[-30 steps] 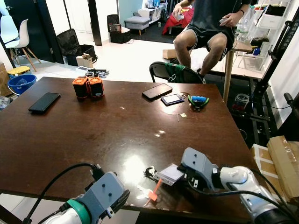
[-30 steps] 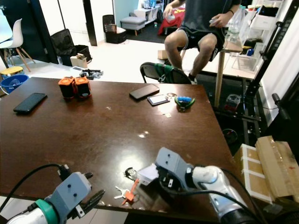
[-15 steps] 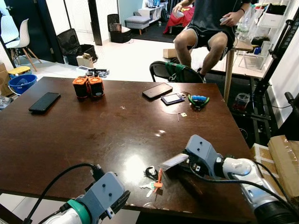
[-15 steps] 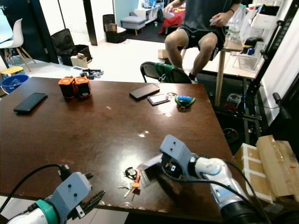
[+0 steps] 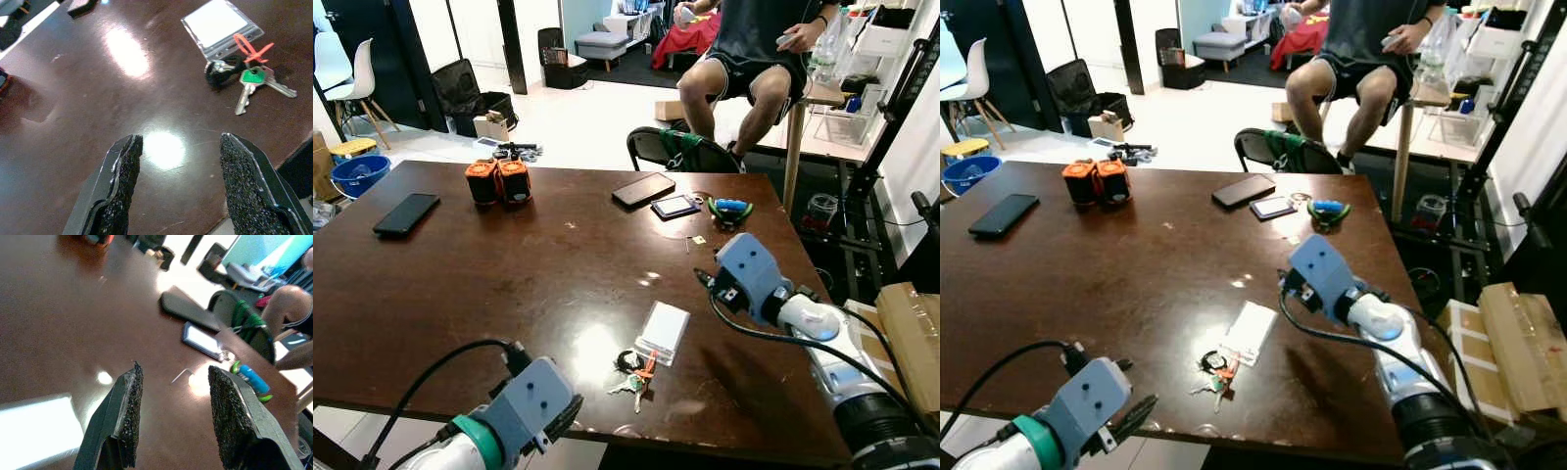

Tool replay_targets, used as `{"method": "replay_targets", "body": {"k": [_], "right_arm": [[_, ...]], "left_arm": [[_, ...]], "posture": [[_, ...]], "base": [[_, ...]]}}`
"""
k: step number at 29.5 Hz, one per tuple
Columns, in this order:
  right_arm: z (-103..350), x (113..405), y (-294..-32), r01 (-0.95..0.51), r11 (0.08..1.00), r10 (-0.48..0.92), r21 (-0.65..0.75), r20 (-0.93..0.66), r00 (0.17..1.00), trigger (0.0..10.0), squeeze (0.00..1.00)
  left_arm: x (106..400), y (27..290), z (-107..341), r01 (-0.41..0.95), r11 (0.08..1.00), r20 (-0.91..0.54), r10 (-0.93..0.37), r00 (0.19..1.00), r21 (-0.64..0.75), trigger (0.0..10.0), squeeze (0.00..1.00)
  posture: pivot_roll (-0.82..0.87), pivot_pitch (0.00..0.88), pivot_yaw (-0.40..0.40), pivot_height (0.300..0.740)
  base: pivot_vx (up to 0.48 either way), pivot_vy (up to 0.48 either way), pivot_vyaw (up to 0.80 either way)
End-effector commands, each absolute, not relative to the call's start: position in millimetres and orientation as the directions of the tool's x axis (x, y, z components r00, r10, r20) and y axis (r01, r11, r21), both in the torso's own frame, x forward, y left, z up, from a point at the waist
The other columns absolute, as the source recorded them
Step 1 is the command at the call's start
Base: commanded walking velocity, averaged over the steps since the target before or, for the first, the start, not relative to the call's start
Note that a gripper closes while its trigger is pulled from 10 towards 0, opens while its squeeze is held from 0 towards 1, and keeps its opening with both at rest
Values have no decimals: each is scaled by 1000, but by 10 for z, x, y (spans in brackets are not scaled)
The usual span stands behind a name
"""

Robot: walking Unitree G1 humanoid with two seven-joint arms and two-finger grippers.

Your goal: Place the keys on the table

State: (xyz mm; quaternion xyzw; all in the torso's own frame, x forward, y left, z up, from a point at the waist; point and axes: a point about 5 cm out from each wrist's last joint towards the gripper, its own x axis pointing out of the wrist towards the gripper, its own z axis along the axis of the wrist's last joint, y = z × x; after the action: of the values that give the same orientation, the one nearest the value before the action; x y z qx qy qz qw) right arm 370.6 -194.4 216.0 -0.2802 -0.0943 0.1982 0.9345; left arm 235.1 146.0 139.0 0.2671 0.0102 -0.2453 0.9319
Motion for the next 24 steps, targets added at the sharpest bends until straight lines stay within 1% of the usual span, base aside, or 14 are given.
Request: {"method": "replay_targets", "body": {"k": [1,2,3,4,5,6,7,9,11,14,19,23,24], "right_arm": [[2196,3714,-1943,-300,793,412,-530,104,905,10000,0],[2189,3734,-1915,-282,880,360,-381,150,921,10000,0],[2121,3733,-1853,-280,934,320,-223,168,932,10000,0],[2121,3733,-1853,-280,934,320,-223,168,932,10000,0],[2061,3732,-1804,-278,953,295,-118,170,940,10000,0],[2061,3732,-1804,-278,953,295,-118,170,940,10000,0],[1871,3648,-1603,-303,953,303,-22,168,938,10000,0],[1871,3648,-1603,-303,953,303,-22,168,938,10000,0],[1754,3551,-1454,-333,943,328,-8,182,927,10000,0],[1654,3452,-1355,-359,933,352,9,179,919,10000,0],[1526,3346,-1327,-341,939,327,55,175,929,10000,0],[1468,3306,-1323,-338,938,323,78,154,934,10000,0],[1428,3254,-1304,-349,934,337,82,132,932,10000,0]], "left_arm": [[2362,1519,1370,436,741,-158,-417,895,510,10000,0],[2424,1586,1458,327,824,-70,-334,940,463,10000,0],[2474,1673,1535,211,900,7,-231,973,381,10000,0],[2474,1673,1535,211,900,7,-231,973,381,10000,0],[2498,1732,1575,135,940,48,-158,986,314,10000,0],[2498,1732,1575,135,940,48,-158,986,314,10000,0],[2478,1832,1644,8,975,125,-36,992,220,10000,0],[2478,1832,1644,8,975,125,-36,992,220,10000,0],[2426,1861,1654,-37,984,148,11,989,176,10000,0],[2341,1826,1636,-22,991,149,2,989,132,10000,0],[2234,1746,1602,31,997,151,-41,988,73,10000,0],[2209,1750,1607,30,998,155,-39,987,59,10000,0],[2184,1781,1607,10,999,154,-18,988,47,10000,0]], "posture": [[-121,46,118,740],[-117,51,114,740],[-117,51,114,740],[-117,51,114,740],[-117,51,114,740],[-117,51,114,740],[-110,45,110,740],[-110,45,110,740],[-109,41,110,740],[-109,41,110,740],[-115,15,105,740],[-114,11,102,740],[-114,5,99,740]], "base": [[0,0,0],[0,0,0],[0,0,0],[0,0,0],[0,0,0],[0,0,0],[0,0,0],[0,0,0],[0,0,0],[0,0,0],[0,0,0],[0,0,0],[0,0,0]]}}
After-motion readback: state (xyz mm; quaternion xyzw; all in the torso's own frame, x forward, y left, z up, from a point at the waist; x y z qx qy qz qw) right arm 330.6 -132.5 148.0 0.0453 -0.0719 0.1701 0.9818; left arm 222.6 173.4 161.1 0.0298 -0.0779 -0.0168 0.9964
